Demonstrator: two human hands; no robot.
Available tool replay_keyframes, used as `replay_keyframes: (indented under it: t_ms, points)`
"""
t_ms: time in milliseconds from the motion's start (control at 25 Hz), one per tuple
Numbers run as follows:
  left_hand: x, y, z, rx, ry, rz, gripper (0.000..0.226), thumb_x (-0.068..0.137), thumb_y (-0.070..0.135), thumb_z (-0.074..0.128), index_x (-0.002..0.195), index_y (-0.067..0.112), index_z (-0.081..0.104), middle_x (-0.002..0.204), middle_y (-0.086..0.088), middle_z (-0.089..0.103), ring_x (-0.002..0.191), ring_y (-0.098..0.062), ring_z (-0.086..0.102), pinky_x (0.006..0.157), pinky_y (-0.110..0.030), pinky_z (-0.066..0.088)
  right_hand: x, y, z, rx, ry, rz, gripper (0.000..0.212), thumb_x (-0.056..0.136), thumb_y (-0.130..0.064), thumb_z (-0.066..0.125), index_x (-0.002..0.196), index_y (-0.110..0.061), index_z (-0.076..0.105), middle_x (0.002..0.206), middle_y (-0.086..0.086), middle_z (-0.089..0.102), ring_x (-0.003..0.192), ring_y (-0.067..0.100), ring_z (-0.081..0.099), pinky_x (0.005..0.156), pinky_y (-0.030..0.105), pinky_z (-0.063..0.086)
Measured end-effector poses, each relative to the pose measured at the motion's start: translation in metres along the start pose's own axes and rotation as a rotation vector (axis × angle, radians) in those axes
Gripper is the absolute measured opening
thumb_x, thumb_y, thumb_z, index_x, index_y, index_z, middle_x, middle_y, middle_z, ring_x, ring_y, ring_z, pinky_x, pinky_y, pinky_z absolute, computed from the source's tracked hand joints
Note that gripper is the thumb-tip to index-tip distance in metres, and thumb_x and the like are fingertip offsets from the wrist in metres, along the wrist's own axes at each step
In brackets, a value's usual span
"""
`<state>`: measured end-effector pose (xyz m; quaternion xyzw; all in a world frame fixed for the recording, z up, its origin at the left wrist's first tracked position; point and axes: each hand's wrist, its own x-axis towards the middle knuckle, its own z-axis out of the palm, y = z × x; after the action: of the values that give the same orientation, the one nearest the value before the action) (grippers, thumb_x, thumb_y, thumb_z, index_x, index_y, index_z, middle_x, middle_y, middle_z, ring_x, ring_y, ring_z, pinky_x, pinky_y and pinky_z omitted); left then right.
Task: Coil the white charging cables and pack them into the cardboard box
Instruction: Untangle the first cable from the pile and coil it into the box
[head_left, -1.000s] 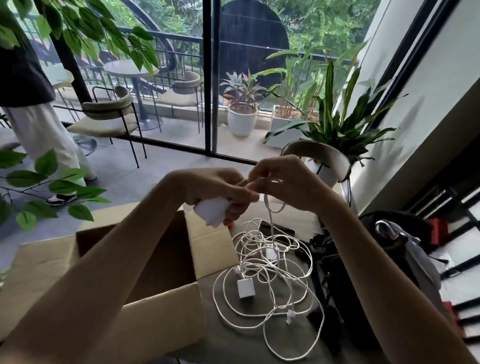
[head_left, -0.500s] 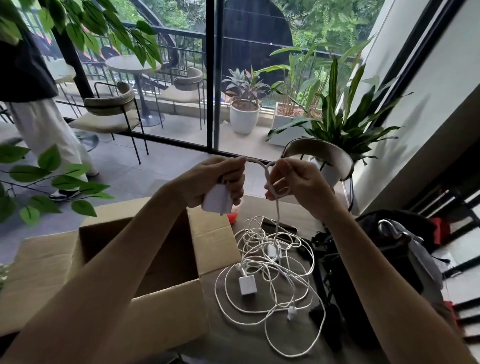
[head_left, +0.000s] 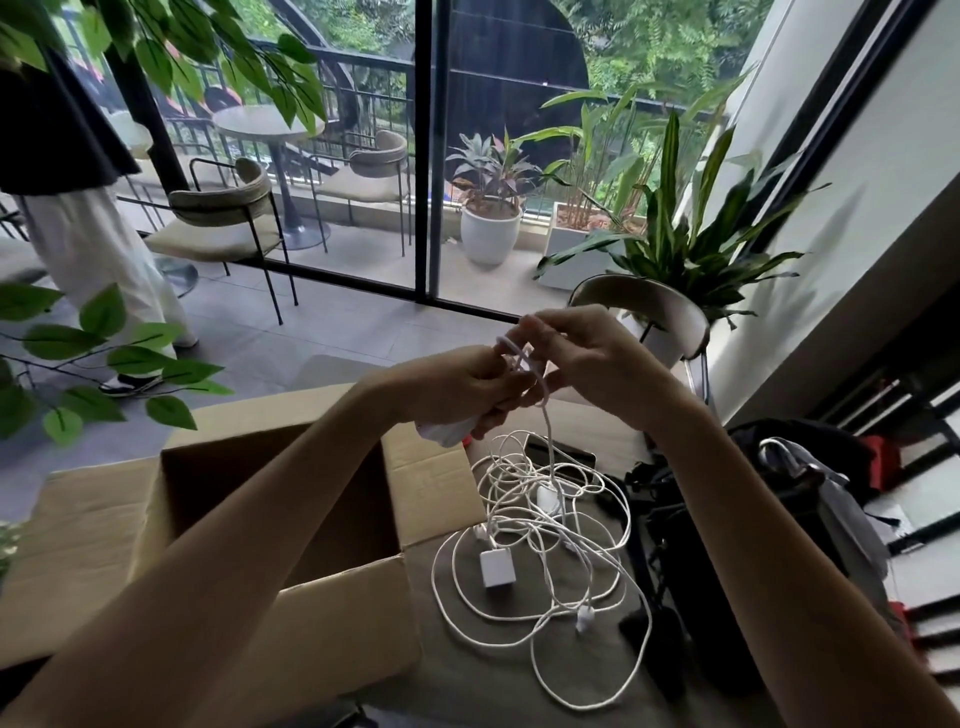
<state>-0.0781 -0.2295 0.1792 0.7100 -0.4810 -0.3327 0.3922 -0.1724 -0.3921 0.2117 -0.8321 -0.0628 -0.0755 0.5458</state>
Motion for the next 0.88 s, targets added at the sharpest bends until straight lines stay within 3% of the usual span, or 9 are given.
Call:
replay_keyframes:
  t_ms: [40,120,200,280,400,480,600,720,880]
  points:
    - [-0.002,-0.002,-0.002,-0.011,0.008,0.002,0.038,0.106,0.027,0.04,0.089,-0.006,0.051,0.073,-0.014,0.049,0.066,-0.029,0.049,0.065,-0.046,0.047,-0.003,-0.001,-0.003,0.079,-0.107,0.025,0.022,0.1,-0.001,0.05,0.104,-0.008,0.07,0.098,0.003,0.068,0.076,0.017,0.07,0.07,0.033,0.062]
    - [-0.006,-0.004,-0.006,-0.032,0.007,0.021,0.03,0.105,0.022,0.042,0.089,-0.001,0.052,0.074,-0.012,0.05,0.068,-0.028,0.05,0.067,-0.046,0.048,-0.008,0.001,-0.007,-0.144,-0.21,-0.013,0.04,0.094,0.008,0.055,0.121,-0.02,0.065,0.106,-0.014,0.068,0.081,0.008,0.071,0.079,0.022,0.059]
    - [-0.007,-0.006,-0.009,-0.048,-0.007,0.062,0.025,0.104,0.021,0.047,0.09,0.001,0.056,0.075,-0.01,0.055,0.069,-0.027,0.054,0.067,-0.044,0.05,-0.01,0.003,-0.005,-0.473,-0.22,-0.073,0.057,0.089,0.002,0.067,0.134,-0.031,0.057,0.097,-0.029,0.067,0.077,0.005,0.072,0.071,0.015,0.058]
    - [-0.008,-0.007,-0.009,-0.144,-0.052,0.082,0.033,0.099,0.03,0.053,0.098,-0.002,0.058,0.08,-0.014,0.058,0.072,-0.03,0.056,0.067,-0.043,0.052,-0.011,0.0,0.0,-0.533,-0.244,-0.092,0.06,0.086,-0.004,0.073,0.137,-0.03,0.055,0.095,-0.024,0.063,0.074,0.004,0.07,0.06,0.016,0.058]
    - [-0.008,-0.008,-0.013,-0.314,-0.095,0.119,0.029,0.089,0.037,0.056,0.085,0.01,0.068,0.076,-0.009,0.065,0.067,-0.024,0.061,0.064,-0.032,0.053,-0.007,-0.005,0.003,-0.637,-0.195,-0.152,0.028,0.087,-0.01,0.074,0.113,-0.017,0.067,0.076,-0.022,0.058,0.067,-0.007,0.066,0.053,0.008,0.048]
    - [-0.006,-0.01,-0.014,-0.369,-0.003,0.153,0.033,0.091,0.036,0.056,0.078,0.008,0.07,0.074,-0.01,0.068,0.064,-0.026,0.065,0.064,-0.033,0.055,-0.006,-0.009,0.001,-0.674,-0.138,-0.148,0.004,0.092,-0.014,0.069,0.095,-0.013,0.07,0.068,-0.015,0.062,0.059,0.002,0.068,0.049,0.01,0.047]
    - [0.001,-0.014,-0.014,0.054,0.322,0.234,0.041,0.09,0.041,0.063,0.079,0.002,0.071,0.073,-0.01,0.07,0.065,-0.027,0.067,0.062,-0.03,0.053,-0.004,-0.005,0.004,-0.782,-0.067,-0.226,0.007,0.091,-0.009,0.069,0.093,-0.008,0.076,0.08,0.003,0.068,0.065,0.011,0.064,0.06,0.024,0.054]
    - [0.002,-0.017,-0.01,0.133,0.354,0.262,0.02,0.099,0.016,0.057,0.09,0.002,0.068,0.082,-0.001,0.069,0.072,-0.003,0.064,0.065,-0.015,0.049,-0.002,0.002,0.001,-0.688,0.052,-0.132,0.009,0.086,-0.004,0.073,0.093,-0.007,0.076,0.098,0.008,0.059,0.081,0.019,0.062,0.065,0.023,0.054]
    - [0.002,-0.022,-0.012,0.13,0.573,0.274,0.019,0.1,0.004,0.05,0.099,0.005,0.068,0.087,0.006,0.065,0.077,0.005,0.062,0.066,-0.011,0.047,0.001,0.011,-0.006,-0.275,0.17,-0.075,0.016,0.09,0.004,0.064,0.08,-0.006,0.072,0.076,0.009,0.063,0.059,0.023,0.067,0.058,0.035,0.059]
